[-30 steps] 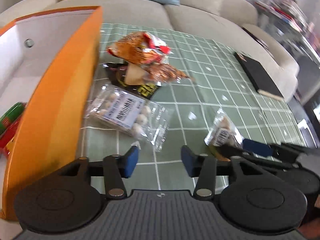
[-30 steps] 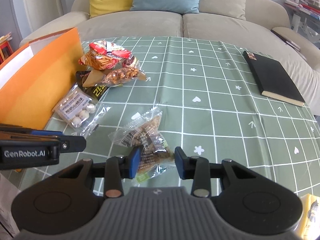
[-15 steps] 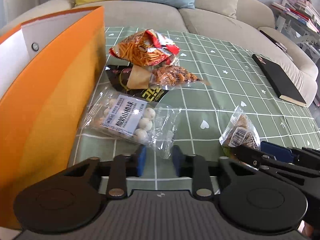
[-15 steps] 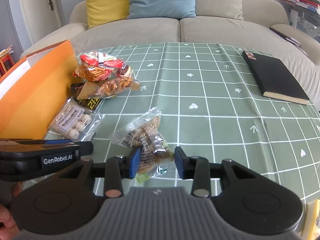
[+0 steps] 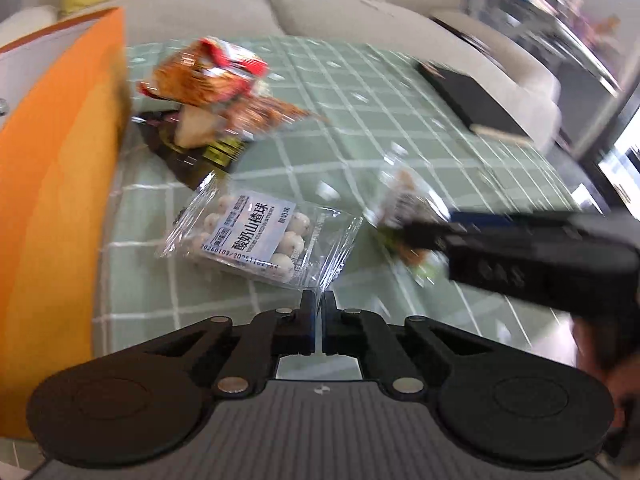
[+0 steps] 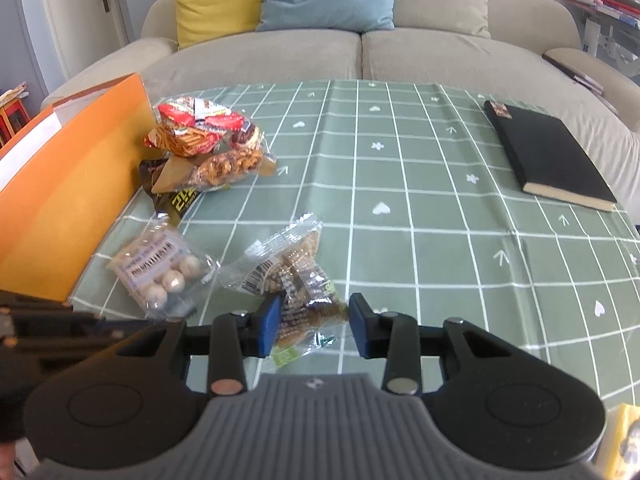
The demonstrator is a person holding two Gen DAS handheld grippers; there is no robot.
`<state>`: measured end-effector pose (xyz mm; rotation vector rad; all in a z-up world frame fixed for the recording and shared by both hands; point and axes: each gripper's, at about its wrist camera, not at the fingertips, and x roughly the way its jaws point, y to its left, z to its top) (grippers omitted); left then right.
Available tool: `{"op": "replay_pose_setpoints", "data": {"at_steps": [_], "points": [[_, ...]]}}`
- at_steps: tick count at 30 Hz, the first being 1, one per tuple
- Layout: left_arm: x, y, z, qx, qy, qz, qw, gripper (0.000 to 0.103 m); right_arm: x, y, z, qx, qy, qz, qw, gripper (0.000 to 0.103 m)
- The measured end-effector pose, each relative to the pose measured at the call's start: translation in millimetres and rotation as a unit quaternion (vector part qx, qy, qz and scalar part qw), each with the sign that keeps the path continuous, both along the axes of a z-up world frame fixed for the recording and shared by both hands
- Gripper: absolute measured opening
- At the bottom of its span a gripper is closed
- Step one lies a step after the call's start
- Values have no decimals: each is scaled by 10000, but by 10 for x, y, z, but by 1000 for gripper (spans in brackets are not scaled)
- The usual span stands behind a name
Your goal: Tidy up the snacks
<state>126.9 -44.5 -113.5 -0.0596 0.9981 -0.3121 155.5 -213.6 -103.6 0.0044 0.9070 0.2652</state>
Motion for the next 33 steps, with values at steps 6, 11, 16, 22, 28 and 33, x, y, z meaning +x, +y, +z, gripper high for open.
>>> {"op": "replay_pose_setpoints", "data": {"at_steps": [6,11,16,22,28,33], "points": [[-244,-50,76,1,278,-908,9955,1,-84,-56,54,158,417,-71,9990,35],[-418,-48,63,602,645,-1168,9892,2,-228,-97,83,250,616,-142,9977,36],[-472,66,67,1033,900,-747,9878,4,-408,-164,95,392,690,-125,9968,38],[-518,129,78,1442,904,-364,9847,17,-474,-249,77,718,856,-187,9936,50],[-515,221,222,776,565,629,9934,77,-527,-206,132,623,375,-23,9973,55],[-380,218,246,578,499,1664,9831,87,-550,-141,96,304,116,209,9993,59]]}}
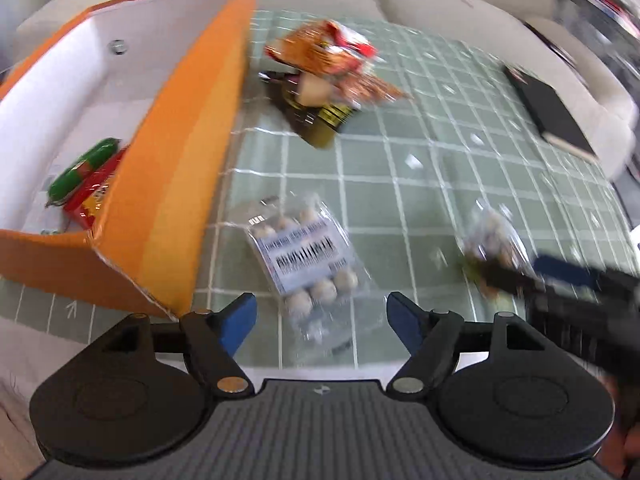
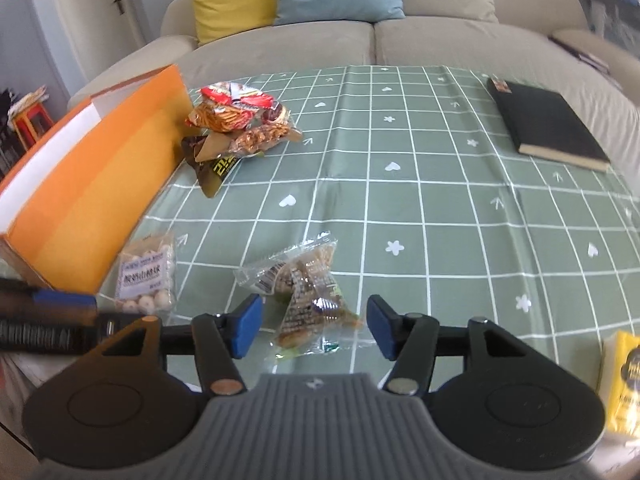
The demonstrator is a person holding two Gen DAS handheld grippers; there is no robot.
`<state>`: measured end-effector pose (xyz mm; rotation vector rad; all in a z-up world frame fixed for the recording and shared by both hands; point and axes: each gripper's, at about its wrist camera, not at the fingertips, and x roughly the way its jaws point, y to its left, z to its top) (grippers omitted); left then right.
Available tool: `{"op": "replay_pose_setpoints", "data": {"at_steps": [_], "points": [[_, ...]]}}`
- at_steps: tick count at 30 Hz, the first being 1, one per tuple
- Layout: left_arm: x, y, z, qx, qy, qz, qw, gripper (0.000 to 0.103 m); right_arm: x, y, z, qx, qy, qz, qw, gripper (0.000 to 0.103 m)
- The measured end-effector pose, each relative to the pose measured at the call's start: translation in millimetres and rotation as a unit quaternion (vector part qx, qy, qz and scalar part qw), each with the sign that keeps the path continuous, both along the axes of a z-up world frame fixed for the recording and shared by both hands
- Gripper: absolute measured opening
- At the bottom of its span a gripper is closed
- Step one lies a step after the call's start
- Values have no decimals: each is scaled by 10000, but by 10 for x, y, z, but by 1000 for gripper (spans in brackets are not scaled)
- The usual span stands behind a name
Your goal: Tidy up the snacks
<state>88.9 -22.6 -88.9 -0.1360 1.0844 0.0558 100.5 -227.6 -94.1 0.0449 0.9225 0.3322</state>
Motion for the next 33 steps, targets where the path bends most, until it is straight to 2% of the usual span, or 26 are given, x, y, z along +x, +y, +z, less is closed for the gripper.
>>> {"op": "replay_pose_setpoints", "data": {"at_steps": [1,6,9,14,18,21,24,29,33], "points": [[55,-13,-15,51,-1,113,9999,87,6,4,-8,-55,-37,21,10000,62],[246,6,-143,40,137,643,9978,87,13,12,-14,-205,-288,110,9993,64],[267,26,-202,21,150,750,9971,89,15,52,-18,-304,-443,205,9983,64],[290,-28,-267,226,143,687,9973,92,16,149,-44,-528,-658,427,9955,64],[300,-78,-298,385,123,565,9976,92,35,190,-88,-599,-607,502,9951,64],[281,-98,-302,400,72,459,9981,88,57,195,-128,-642,-531,477,9954,63],[267,-106,-298,427,-27,298,9986,82,70,197,-169,-646,-434,458,9959,51],[253,-86,-294,342,-120,59,9993,77,53,225,-208,-758,-408,511,9950,45],[225,-20,-260,-56,-208,47,9998,74,46,221,-202,-778,-386,463,9951,43]]}}
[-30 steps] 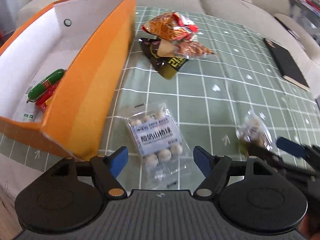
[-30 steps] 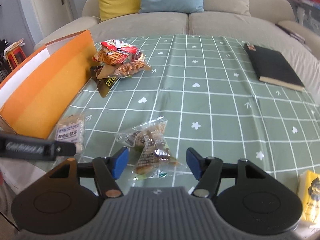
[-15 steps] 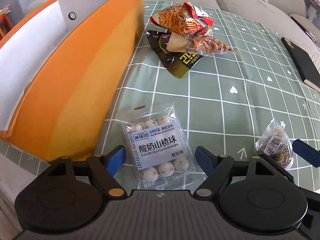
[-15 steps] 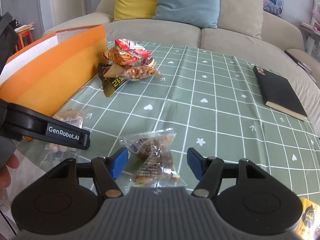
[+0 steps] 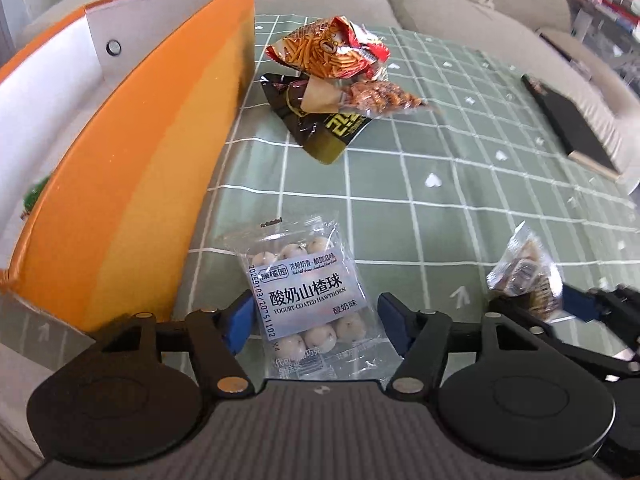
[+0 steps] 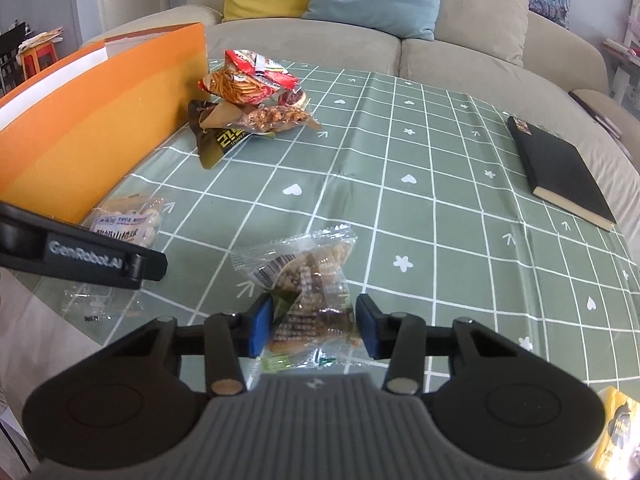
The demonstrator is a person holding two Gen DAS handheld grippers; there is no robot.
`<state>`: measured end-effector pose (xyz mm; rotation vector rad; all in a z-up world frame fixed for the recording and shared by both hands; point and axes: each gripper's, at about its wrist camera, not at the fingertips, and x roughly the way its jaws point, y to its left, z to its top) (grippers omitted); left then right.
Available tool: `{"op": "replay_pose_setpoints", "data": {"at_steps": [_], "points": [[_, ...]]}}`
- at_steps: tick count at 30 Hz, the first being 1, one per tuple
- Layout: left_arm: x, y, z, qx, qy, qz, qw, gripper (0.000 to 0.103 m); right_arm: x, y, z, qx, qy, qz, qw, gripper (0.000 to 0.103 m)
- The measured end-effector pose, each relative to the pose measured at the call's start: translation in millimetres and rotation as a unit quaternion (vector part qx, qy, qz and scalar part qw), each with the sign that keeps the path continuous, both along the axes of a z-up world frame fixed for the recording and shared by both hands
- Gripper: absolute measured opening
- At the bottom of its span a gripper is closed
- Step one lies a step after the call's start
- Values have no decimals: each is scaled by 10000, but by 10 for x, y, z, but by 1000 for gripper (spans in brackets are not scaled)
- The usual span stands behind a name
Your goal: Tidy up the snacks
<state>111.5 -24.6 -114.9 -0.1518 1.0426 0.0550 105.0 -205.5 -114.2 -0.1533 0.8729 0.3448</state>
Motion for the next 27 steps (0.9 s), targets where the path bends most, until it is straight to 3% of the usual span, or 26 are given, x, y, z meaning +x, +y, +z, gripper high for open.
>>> {"op": "replay_pose_setpoints", "data": {"at_steps": [7,16,20,27], "points": [[-124,-49,257,-348,-402,-344,9980,74,17,-112,109,427,115,-395,9982,40],[-221,86,918,-414,-1216,-772,9887,73,-24,24,568,676,-341,-346,9965,40],[-216,291,1119,-326,-1427,-685,9869,73,3,199,831,878,-518,-92,9947,39],[-112,825,1309,-352,-1680,-129,9851,73,187,652,1268,1044,-740,373,9911,39]]}}
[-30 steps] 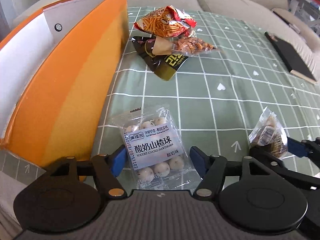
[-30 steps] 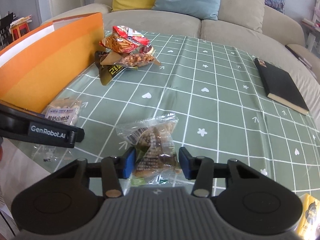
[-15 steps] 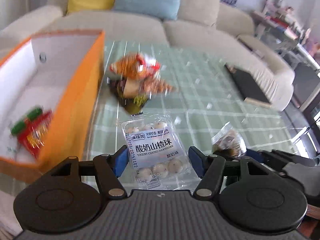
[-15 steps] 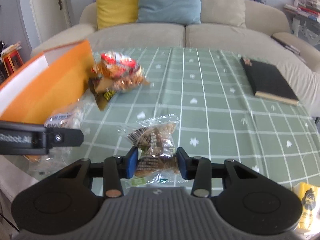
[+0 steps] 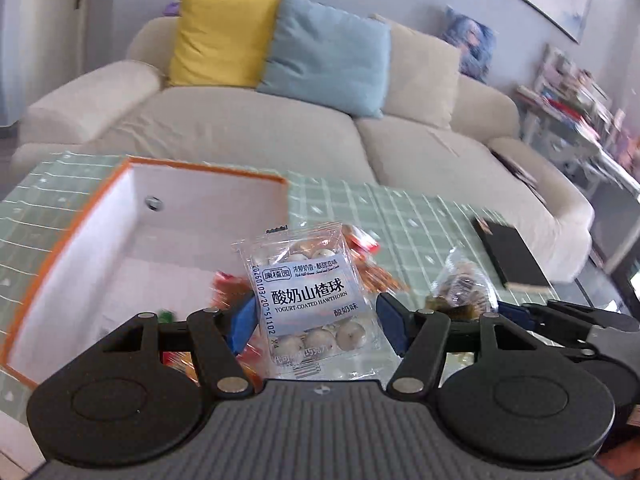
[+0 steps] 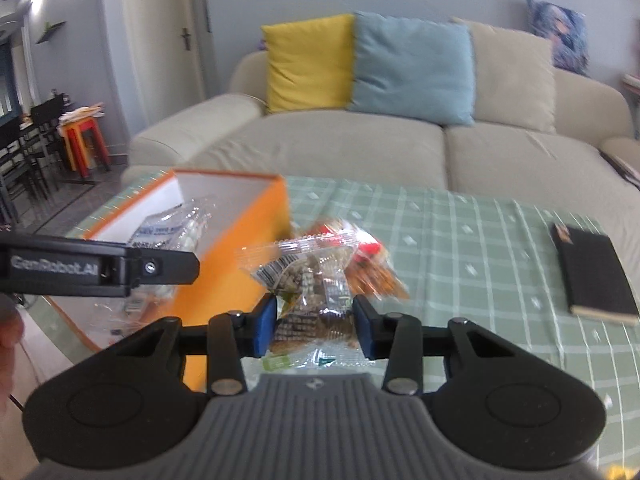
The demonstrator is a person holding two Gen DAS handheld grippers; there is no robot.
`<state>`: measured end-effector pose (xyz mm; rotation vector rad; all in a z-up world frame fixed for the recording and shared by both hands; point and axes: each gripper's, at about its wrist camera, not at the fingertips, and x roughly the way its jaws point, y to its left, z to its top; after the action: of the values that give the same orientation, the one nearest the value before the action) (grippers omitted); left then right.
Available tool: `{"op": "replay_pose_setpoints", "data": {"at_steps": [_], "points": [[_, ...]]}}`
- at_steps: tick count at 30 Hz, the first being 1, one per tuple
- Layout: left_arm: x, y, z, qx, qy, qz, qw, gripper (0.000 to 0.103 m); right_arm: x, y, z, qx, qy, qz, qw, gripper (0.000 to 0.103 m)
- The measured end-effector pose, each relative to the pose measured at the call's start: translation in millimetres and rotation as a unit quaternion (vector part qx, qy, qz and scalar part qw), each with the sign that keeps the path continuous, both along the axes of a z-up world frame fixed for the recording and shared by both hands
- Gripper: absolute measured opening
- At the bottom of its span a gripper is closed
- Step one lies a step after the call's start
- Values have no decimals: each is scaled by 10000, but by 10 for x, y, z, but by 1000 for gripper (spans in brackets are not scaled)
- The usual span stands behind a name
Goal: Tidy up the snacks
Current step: 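Carry the yogurt ball pack and nut packet over the orange box with both tools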
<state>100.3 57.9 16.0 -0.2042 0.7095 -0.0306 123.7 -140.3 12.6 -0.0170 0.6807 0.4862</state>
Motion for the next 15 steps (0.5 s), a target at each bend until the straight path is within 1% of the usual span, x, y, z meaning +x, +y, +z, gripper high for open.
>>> {"op": "replay_pose_setpoints", "data": {"at_steps": [4,6,10,15], "points": [[100,286,17,17,28,233,9997,73,115,368,213,-44,-207,330,9992,39],[186,409,-4,109,84,310,9994,73,160,586,291,-161,-323,546,9979,39],[334,669,-61,279,285,339,9986,73,270,1032,351,-698,-512,1008,9911,39],[521,941,-175,484,540,347,9968,73,496,1494,273,-1391,-623,1456,9775,39]]}}
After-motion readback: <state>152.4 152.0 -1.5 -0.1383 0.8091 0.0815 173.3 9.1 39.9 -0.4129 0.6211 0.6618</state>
